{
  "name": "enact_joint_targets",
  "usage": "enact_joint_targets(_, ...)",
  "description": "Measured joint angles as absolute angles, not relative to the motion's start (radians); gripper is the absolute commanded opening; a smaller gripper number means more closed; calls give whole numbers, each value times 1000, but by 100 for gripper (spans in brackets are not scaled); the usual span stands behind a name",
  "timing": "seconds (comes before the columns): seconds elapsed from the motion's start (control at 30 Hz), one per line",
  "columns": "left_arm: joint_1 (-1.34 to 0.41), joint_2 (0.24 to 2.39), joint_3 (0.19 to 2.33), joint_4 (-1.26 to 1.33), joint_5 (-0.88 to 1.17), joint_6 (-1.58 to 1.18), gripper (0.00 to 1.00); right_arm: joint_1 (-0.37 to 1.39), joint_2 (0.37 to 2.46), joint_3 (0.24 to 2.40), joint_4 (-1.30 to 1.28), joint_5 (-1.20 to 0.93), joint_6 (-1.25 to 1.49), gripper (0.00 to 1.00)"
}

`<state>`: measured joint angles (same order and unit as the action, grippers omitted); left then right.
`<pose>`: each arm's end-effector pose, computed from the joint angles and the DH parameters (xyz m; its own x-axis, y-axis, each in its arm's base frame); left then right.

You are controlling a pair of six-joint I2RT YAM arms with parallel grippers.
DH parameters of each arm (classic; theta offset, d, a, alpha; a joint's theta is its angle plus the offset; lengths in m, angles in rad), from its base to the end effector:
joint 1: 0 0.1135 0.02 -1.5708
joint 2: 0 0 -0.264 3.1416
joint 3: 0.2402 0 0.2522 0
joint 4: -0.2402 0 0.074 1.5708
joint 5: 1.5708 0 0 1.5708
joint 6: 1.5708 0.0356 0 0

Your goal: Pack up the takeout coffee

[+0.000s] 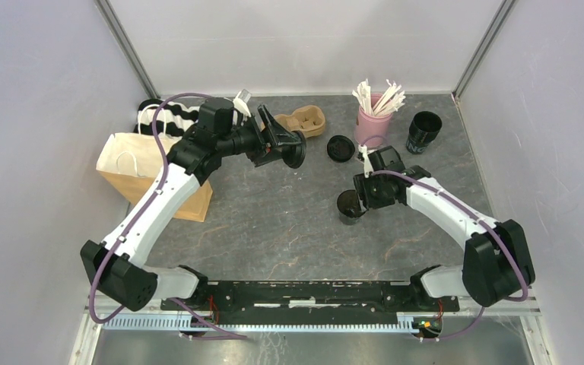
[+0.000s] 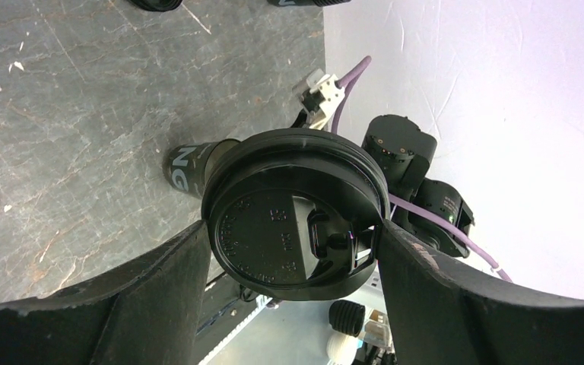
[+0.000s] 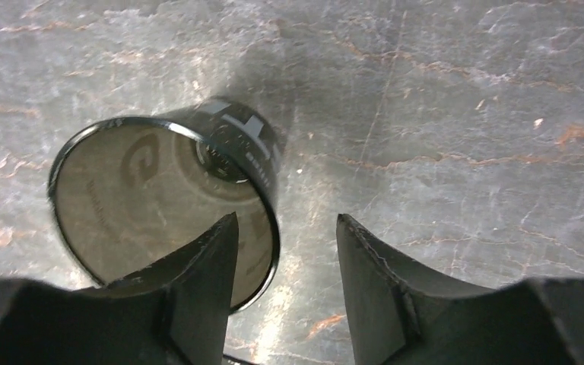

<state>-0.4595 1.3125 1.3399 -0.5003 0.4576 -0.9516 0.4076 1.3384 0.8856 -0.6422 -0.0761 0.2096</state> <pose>0.2530 -0.1428 0.3872 -0.8480 -0.3955 -0.3528 0.1031 0.5299 -0.8418 0.2338 0.1039 0.2199 -0.8871 -0.1571 -0.4340 -0.2481 0.9552 0.1614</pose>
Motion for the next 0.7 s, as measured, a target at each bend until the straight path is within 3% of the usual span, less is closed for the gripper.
enact_joint_targets(0.17, -459, 1286, 1311, -503, 456, -952, 81, 455, 1367, 886, -606, -2, 238, 43)
enact_joint_targets(0.4, -461, 1250, 1291, -527, 446, -948, 80, 561, 1431, 914, -569, 45, 273, 37)
enact_joint_targets(0.6, -479, 1234, 1283, -544, 422, -944, 80, 651, 1493, 968, -553, 67, 287, 37)
enact_joint_targets(0.7, -497, 1220, 1266, -546, 409, -944, 80, 683, 1504, 984, -538, 67, 292, 42)
